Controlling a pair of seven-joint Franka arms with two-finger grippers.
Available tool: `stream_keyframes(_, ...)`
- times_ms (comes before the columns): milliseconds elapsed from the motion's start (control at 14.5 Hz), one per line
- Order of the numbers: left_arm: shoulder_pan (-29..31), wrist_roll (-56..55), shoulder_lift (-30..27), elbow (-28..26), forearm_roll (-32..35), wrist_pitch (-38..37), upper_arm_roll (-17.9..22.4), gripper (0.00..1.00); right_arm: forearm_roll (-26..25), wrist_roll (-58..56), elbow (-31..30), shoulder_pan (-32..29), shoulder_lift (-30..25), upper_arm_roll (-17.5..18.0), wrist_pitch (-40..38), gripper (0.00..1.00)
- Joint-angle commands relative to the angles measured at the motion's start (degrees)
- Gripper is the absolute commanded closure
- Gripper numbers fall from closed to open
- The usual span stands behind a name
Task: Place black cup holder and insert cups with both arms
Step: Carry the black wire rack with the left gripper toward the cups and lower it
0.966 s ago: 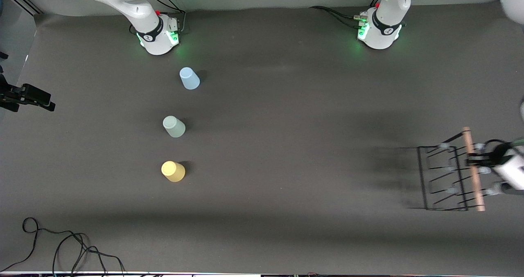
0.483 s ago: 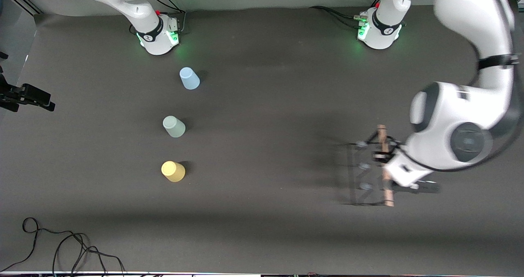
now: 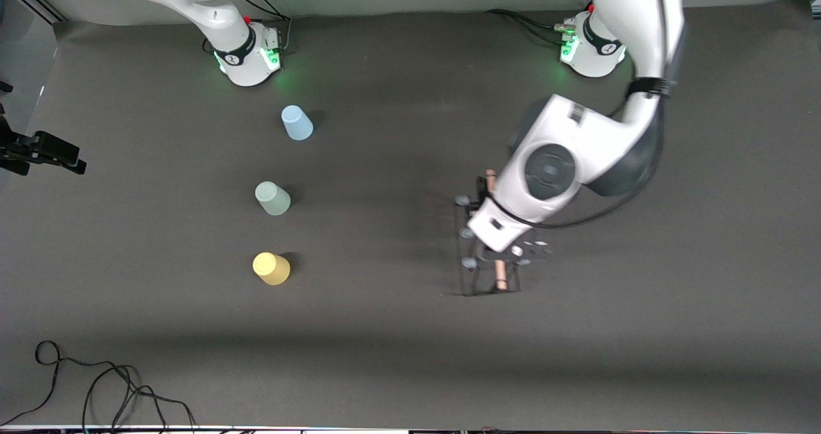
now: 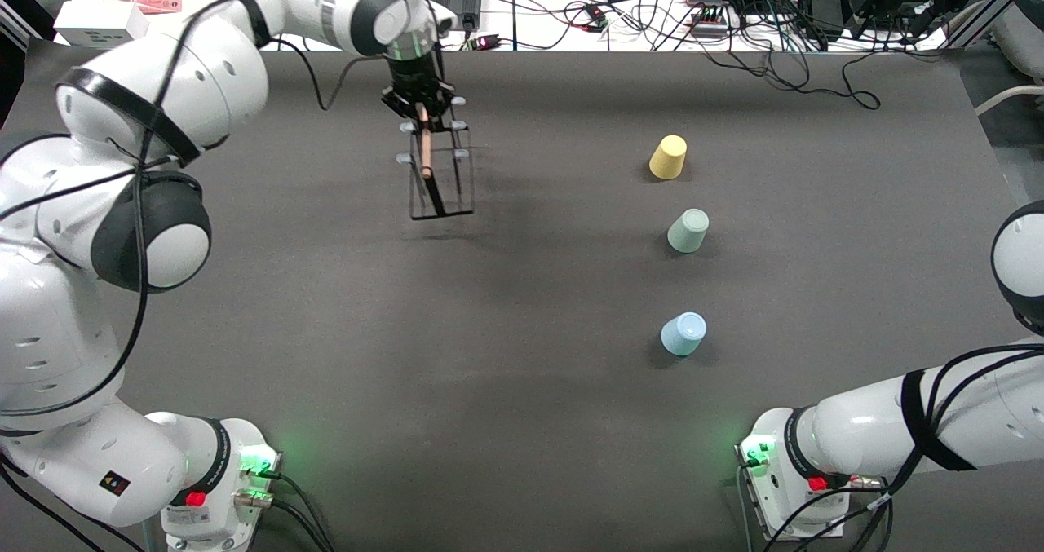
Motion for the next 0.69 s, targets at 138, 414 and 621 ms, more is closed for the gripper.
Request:
stream_keyframes(138, -5.44, -4.94, -0.34, -0.94, -0.76, 2.02, 1.28, 1.00, -0.28, 1.39, 1.23, 0.23, 0.59, -0.12, -1.17, 0.00)
stream_keyframes(414, -8.61, -5.47, 1.42, -0.86, -0.76, 2.81, 0.40, 1.00, -0.37, 0.42, 1.32, 0.06, 1.11, -0.12, -1.08, 0.00)
stream_keyframes(621, -9.58, -10.20, 1.69, -0.86, -0.85, 5.54, 0.32, 1.00, -0.37, 0.51, 1.67, -0.03, 2.61, -0.12, -0.82, 0.00)
